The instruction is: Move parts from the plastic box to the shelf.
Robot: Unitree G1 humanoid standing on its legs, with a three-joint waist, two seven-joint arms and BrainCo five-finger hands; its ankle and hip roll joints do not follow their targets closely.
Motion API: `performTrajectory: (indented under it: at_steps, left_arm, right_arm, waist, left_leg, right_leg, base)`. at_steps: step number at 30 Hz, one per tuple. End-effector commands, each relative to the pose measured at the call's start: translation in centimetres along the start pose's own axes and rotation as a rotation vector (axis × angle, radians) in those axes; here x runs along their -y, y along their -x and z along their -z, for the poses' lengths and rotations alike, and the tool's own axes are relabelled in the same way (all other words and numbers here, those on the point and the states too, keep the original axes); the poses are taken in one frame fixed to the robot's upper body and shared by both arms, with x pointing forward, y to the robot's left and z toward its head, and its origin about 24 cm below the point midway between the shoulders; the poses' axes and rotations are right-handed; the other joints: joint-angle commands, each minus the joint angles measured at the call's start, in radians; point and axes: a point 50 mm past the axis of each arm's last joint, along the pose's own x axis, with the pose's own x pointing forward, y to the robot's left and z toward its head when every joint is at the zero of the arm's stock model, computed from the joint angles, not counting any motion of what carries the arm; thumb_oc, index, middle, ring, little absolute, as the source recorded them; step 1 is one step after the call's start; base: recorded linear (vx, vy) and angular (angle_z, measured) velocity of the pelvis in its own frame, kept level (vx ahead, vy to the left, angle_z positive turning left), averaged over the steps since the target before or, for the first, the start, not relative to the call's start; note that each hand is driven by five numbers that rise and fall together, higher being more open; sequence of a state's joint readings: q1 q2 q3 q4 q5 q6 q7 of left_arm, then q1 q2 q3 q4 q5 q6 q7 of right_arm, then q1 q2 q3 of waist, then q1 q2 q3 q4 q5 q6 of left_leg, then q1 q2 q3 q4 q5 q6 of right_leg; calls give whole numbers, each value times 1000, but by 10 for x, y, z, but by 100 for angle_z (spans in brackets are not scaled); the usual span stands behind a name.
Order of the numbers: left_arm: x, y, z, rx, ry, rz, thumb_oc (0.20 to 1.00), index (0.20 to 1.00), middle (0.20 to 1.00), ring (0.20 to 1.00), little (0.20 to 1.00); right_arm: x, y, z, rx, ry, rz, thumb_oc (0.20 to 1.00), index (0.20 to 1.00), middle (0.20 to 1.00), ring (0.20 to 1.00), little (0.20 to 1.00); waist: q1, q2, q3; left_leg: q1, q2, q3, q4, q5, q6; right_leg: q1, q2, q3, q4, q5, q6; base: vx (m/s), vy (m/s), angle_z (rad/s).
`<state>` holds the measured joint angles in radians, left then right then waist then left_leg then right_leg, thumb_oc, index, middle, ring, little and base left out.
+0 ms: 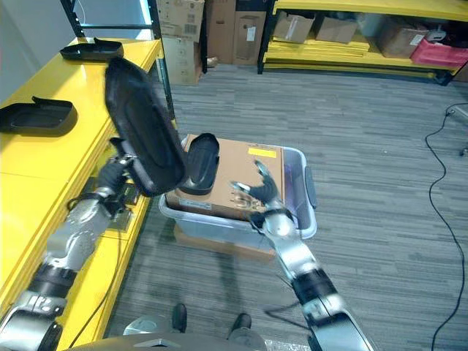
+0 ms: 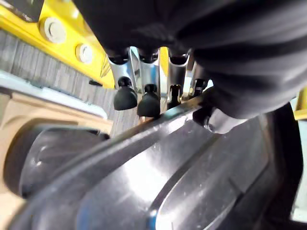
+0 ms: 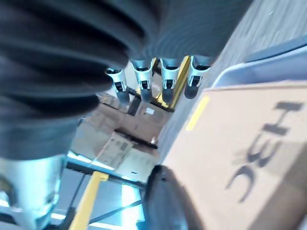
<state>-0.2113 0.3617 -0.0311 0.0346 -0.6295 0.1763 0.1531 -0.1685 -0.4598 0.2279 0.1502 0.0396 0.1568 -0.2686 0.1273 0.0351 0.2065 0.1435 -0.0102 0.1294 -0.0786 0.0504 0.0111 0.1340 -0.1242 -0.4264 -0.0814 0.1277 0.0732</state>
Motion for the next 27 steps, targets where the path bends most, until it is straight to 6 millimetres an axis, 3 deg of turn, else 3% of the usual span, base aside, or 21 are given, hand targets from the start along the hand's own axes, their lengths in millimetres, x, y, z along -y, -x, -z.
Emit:
performTrajectory:
  at_steps: [1, 4, 5, 7, 9, 11, 13, 15, 16, 22, 25, 26, 27]
  left_arm:
    - [-8, -1, -33, 201, 5, -21, 200, 200, 200, 200, 200]
    - [-39, 15, -36, 253, -4, -145, 200, 200, 200, 200, 200]
    - [-42, 17, -37, 260, -4, -153, 200, 200, 200, 200, 200]
    - [-62, 30, -45, 309, -34, -235, 200, 200, 200, 200, 200]
    - [-62, 30, -45, 309, -34, -235, 200, 200, 200, 200, 200]
    - [-80, 44, -57, 353, -70, -305, 200, 200, 200, 200, 200]
    - [-85, 49, -63, 372, -93, -333, 200, 200, 200, 200, 200]
    - [-89, 54, -66, 391, -129, -338, 200, 200, 200, 200, 200]
    - [-89, 59, -70, 424, -201, -325, 200, 200, 200, 200, 200]
    - [-84, 79, -94, 559, -384, -337, 200, 200, 200, 200, 200]
    - [-81, 84, -99, 593, -432, -334, 200, 200, 200, 200, 200]
    - [-74, 84, -98, 610, -441, -290, 200, 200, 200, 200, 200]
    - [-70, 83, -97, 614, -441, -262, 200, 200, 200, 200, 200]
  right_arm:
    - [1, 2, -17, 89, 49, -27, 1000, 1000, 1000, 1000, 1000]
    - [0, 15, 8, -19, 83, -76, 1000, 1000, 1000, 1000, 1000]
    - [-1, 16, 11, -27, 86, -79, 1000, 1000, 1000, 1000, 1000]
    - [-10, 29, 37, -166, 49, -139, 1000, 1000, 1000, 1000, 1000]
    - [-10, 29, 37, -165, 49, -139, 1000, 1000, 1000, 1000, 1000]
    - [-26, 50, 68, -283, 89, -224, 1000, 1000, 1000, 1000, 1000]
    - [-36, 65, 88, -380, 81, -255, 1000, 1000, 1000, 1000, 1000]
    - [-46, 92, 124, -550, 35, -244, 1000, 1000, 1000, 1000, 1000]
    - [-48, 115, 150, -674, 7, -219, 1000, 1000, 1000, 1000, 1000]
    - [-56, 149, 188, -914, -10, -211, 1000, 1000, 1000, 1000, 1000]
    - [-55, 161, 200, -988, -14, -202, 1000, 1000, 1000, 1000, 1000]
    - [-54, 176, 208, -1048, -39, -180, 1000, 1000, 1000, 1000, 1000]
    - [-53, 181, 210, -1066, -57, -160, 1000, 1000, 1000, 1000, 1000]
  waist:
    - [22, 0, -71]
    - [24, -4, -67]
    - [24, -4, -67]
    - [35, -9, -62]
    - [33, -10, -66]
    - [49, -16, -58]
    - [52, -20, -56]
    - [44, -21, -52]
    - [39, -19, -48]
    - [92, -19, -37]
    - [107, -17, -31]
    - [93, -16, -29]
    - [83, -14, -26]
  left_leg:
    - [-30, 28, -2, -9, -40, -34]
    - [-42, 25, -5, -9, -39, -34]
    - [-46, 24, -6, -9, -36, -33]
    - [-55, 18, -16, -9, -38, -32]
    - [-60, 18, -17, -9, -35, -31]
    - [-73, 8, -45, -9, -36, -24]
    - [-81, 5, -61, -9, -35, -20]
    - [-85, 0, -108, -9, -30, -16]
    - [-87, -4, -151, -6, -22, -18]
    - [-111, 2, -211, -5, 6, -51]
    - [-131, 18, -187, -4, 18, -70]
    - [-152, 56, -68, -4, 18, -102]
    - [-162, 73, -8, -2, 27, -111]
  right_leg:
    - [40, -59, 26, 56, -140, 112]
    - [33, -62, 28, 52, -136, 117]
    - [31, -62, 27, 50, -132, 117]
    - [29, -65, 26, 53, -134, 123]
    - [25, -65, 25, 51, -130, 123]
    - [16, -68, 27, 82, -150, 126]
    - [7, -63, 32, 104, -164, 123]
    - [-10, -24, 74, 128, -194, 93]
    - [-14, 9, 107, 138, -208, 68]
    - [9, 41, 89, 105, -204, 39]
    - [23, 45, 58, 85, -200, 36]
    - [44, 39, -5, 75, -211, 44]
    - [48, 35, -36, 75, -209, 46]
  base:
    - [-54, 20, -12]
    - [-76, 29, -6]
    - [-70, 25, -3]
    - [-71, 18, -3]
    - [-52, 3, 0]
    - [-91, -20, 6]
    - [-63, -42, 16]
    - [-10, -79, 66]
    - [19, -80, 143]
    - [-7, -71, 100]
    - [-4, -26, 64]
    - [9, 17, 99]
    - [12, 22, 146]
